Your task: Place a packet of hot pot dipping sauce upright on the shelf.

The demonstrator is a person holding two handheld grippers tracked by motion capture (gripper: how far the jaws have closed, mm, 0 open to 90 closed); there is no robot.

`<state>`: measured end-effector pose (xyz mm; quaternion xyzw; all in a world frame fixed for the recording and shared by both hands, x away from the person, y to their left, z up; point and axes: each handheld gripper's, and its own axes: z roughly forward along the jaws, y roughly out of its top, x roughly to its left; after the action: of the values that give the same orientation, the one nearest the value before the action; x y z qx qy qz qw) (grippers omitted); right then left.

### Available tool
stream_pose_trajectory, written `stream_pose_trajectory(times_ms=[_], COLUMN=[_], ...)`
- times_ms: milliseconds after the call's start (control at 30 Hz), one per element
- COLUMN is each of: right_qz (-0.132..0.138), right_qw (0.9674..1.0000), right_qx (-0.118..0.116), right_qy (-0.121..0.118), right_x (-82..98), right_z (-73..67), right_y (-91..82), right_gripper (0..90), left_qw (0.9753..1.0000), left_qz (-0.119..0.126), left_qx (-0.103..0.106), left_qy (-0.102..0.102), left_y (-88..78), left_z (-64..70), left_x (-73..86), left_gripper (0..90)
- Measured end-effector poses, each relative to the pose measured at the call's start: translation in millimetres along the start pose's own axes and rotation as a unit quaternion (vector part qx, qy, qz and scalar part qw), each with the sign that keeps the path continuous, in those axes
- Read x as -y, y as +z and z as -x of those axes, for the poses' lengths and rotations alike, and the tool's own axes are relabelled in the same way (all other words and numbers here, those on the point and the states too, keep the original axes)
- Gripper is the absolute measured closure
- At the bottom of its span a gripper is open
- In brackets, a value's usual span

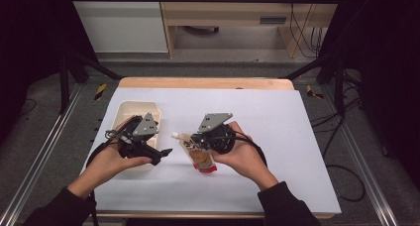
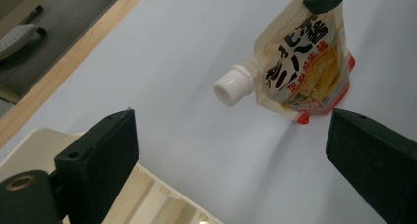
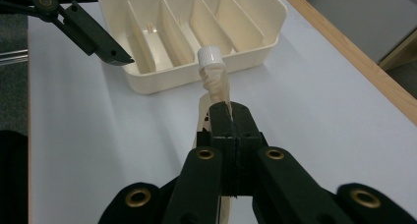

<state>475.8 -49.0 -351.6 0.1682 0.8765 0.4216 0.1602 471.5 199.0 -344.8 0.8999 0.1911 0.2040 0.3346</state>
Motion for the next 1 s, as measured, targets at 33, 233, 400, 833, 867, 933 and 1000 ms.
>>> stream_pose_trajectory(times_ms=[33,233,400,833,867,933,1000], right_qz=[0.001,0.002,0.004,0.008,0.008,0.009,0.01], right_qw=[1.0,0.9999,0.9999,0.9995,0.9995,0.9994,0.9994], right_qx=[-0.001,-0.005,-0.008,-0.017,-0.018,-0.019,-0.02], right_qy=[-0.002,-0.009,-0.015,-0.025,-0.025,-0.027,-0.028], right_x=[-0.1,-0.6,0.6,0.3,0.4,0.6,0.7], right_z=[-1.0,-4.7,-7.0,-10.0,-10.0,-10.0,-10.2], right_y=[-0.2,-1.6,-3.1,-4.2,-4.4,-4.7,-4.8], right_gripper=[90.0,90.0,90.0,90.0,90.0,90.0,90.0], left_qw=[1.0,0.9996,0.9985,0.9937,0.9933,0.9926,0.9919], left_qz=[-0.001,-0.018,-0.03,-0.05,-0.05,-0.052,-0.051], left_qx=[0.001,0.014,0.033,0.078,0.083,0.089,0.095], left_qy=[0.002,0.019,0.032,0.062,0.062,0.063,0.067], left_y=[0.0,3.3,10.3,25.0,27.3,30.4,32.9], left_z=[0.0,-2.2,-2.7,-3.5,-4.2,-5.7,-6.6], left_x=[-0.4,-2.8,-3.8,-18.9,-19.3,-20.0,-20.8], left_gripper=[5.5,5.6,5.7,11.5,12.7,13.7,16.5])
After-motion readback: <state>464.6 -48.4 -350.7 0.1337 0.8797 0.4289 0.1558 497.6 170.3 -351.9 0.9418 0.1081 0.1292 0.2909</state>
